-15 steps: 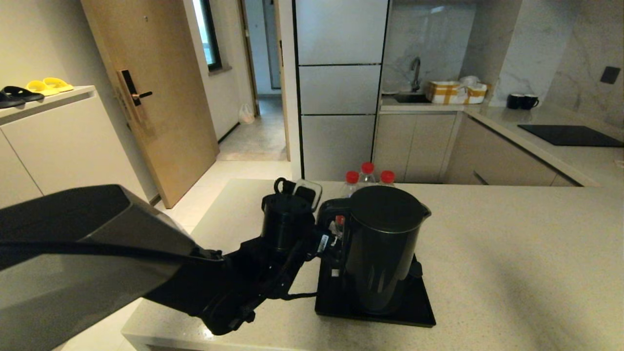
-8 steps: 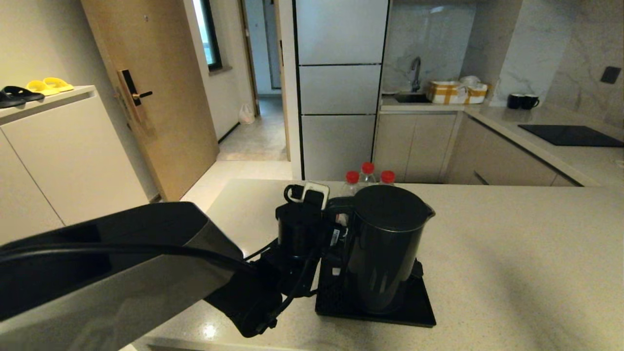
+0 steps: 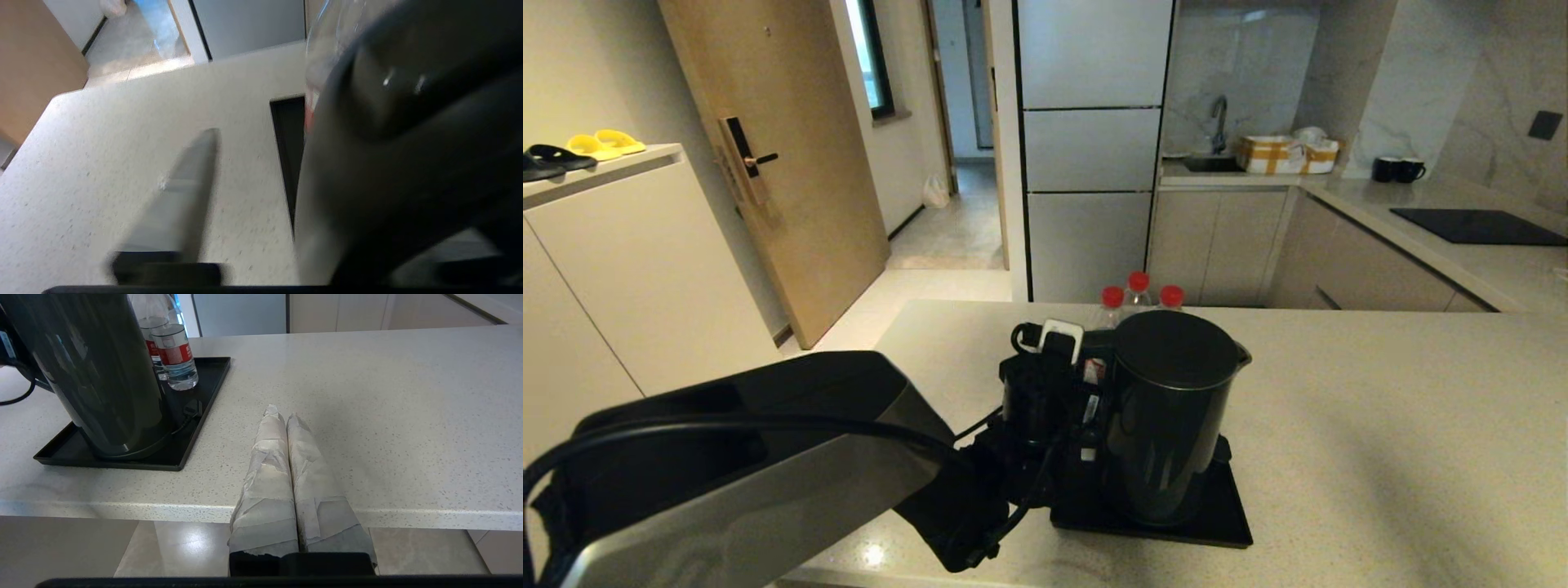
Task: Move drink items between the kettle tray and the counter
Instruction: Pick up the kettle
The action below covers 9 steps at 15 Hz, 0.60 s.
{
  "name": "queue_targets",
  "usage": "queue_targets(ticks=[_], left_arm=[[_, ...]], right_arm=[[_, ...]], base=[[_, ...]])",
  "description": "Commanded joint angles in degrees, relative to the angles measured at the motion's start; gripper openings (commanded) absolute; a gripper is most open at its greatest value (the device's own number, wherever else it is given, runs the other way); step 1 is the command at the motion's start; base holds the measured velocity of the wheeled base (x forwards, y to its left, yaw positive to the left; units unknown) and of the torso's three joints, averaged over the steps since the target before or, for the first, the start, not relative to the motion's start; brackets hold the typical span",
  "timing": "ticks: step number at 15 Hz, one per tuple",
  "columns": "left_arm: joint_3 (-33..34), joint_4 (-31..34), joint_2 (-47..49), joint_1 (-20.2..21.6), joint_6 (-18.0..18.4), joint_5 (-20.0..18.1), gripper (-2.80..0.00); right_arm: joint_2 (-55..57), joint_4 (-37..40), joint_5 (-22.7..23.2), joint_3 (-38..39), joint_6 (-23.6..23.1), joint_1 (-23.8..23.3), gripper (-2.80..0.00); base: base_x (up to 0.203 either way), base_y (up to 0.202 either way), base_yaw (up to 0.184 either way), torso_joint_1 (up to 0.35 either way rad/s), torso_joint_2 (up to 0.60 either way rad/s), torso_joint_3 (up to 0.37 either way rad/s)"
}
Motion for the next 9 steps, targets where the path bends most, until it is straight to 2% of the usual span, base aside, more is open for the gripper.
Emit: queue_targets(ticks=[1,9], left_arm=[[-0.27,-1.79,0.35,0.03,0.0,0.25,-2.8],[-0.53,-2.96,-1.59,0.12,-0.09,0.16,-2.8]], right_arm=[[0.06,0.0,-0.02,0.0,0.0,0.01,-2.8],[-0.02,0.0,-0.01,0.0,0.0,0.01,-2.8]], base=[[0.0,0.0,0.0,0.0,0.0,0.0],[0.0,0.0,0.0,0.0,0.0,0.0]])
